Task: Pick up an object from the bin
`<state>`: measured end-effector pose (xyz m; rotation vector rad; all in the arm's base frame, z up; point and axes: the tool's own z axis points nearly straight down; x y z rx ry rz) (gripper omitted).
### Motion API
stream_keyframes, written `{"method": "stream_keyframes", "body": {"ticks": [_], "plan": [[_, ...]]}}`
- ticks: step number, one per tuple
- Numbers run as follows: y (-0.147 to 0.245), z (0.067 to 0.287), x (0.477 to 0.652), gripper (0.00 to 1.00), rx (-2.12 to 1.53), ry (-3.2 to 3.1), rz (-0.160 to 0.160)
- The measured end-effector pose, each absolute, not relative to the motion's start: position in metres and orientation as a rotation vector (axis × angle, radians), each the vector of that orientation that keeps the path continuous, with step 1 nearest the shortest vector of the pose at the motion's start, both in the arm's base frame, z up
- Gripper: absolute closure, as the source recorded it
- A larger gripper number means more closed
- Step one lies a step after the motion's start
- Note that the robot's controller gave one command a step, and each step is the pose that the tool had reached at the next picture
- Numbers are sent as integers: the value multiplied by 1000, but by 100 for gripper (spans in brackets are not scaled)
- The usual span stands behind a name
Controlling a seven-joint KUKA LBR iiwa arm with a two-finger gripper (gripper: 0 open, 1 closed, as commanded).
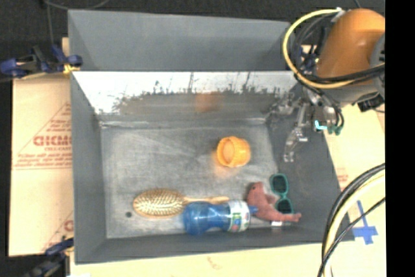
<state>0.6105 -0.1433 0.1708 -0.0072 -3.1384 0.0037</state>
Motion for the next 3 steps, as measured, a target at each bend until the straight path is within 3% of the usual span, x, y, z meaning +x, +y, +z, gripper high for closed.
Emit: {"method": "stream_keyframes", "body": {"ticks": [1,2,3], "plan": [[-143,175,613,0,-3,-3146,6],[-126,137,589,0,118,-3148,7],[-112,120,546,0,301,-3124,0]]}}
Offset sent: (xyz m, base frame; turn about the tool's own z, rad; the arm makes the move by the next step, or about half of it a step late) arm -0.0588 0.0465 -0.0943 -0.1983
